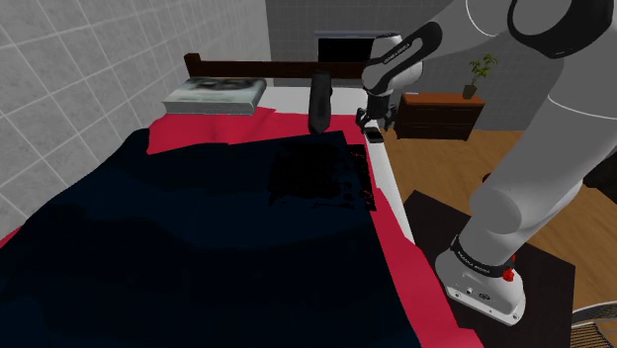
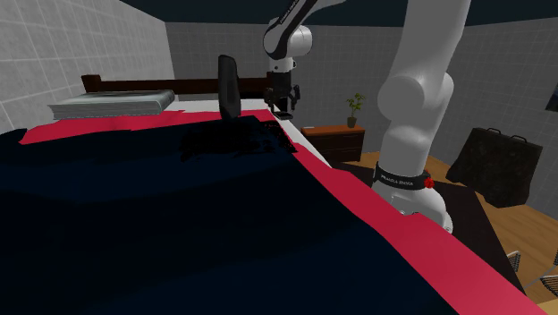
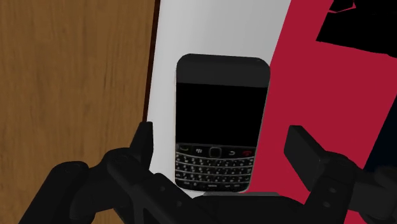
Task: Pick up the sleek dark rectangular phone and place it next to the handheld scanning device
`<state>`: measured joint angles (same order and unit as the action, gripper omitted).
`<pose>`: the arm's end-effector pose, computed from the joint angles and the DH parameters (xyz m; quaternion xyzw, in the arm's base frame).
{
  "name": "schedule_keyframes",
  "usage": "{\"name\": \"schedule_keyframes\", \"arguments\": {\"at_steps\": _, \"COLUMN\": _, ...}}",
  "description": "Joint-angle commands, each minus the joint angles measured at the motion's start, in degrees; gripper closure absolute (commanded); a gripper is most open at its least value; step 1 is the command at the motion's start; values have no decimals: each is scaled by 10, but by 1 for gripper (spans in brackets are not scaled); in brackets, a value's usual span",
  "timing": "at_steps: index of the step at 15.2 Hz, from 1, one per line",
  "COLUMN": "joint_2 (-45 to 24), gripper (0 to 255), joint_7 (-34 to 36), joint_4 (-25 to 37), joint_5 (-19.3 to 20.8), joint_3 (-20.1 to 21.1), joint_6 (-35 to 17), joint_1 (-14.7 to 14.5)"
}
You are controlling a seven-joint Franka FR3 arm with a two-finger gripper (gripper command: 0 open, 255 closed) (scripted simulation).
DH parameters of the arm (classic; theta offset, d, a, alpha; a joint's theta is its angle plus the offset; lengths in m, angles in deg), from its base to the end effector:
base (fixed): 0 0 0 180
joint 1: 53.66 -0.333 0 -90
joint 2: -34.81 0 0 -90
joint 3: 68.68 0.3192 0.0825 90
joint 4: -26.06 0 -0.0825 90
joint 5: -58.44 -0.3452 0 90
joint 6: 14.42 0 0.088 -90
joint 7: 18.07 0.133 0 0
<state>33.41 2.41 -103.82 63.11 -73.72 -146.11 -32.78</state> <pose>0.4421 -0.2185 0.3521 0.9290 -0.3688 0.0021 0.0317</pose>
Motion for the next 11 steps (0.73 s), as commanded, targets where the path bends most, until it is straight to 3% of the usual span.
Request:
{"name": "schedule_keyframes", "arguments": {"at_steps": 1, "joint_2": 17, "gripper": 0, "joint_7": 0, "joint_4": 13, "joint_5": 0, "joint_3": 1, "joint_6": 30, "joint_1": -1}}
{"name": "schedule_keyframes", "arguments": {"at_steps": 3, "joint_2": 35, "gripper": 0, "joint_7": 0, "joint_4": 29, "joint_5": 0, "joint_3": 2, "joint_6": 64, "joint_1": -2}}
{"name": "schedule_keyframes", "arguments": {"at_steps": 11, "joint_2": 35, "gripper": 0, "joint_7": 0, "joint_4": 29, "joint_5": 0, "joint_3": 2, "joint_6": 64, "joint_1": -2}}
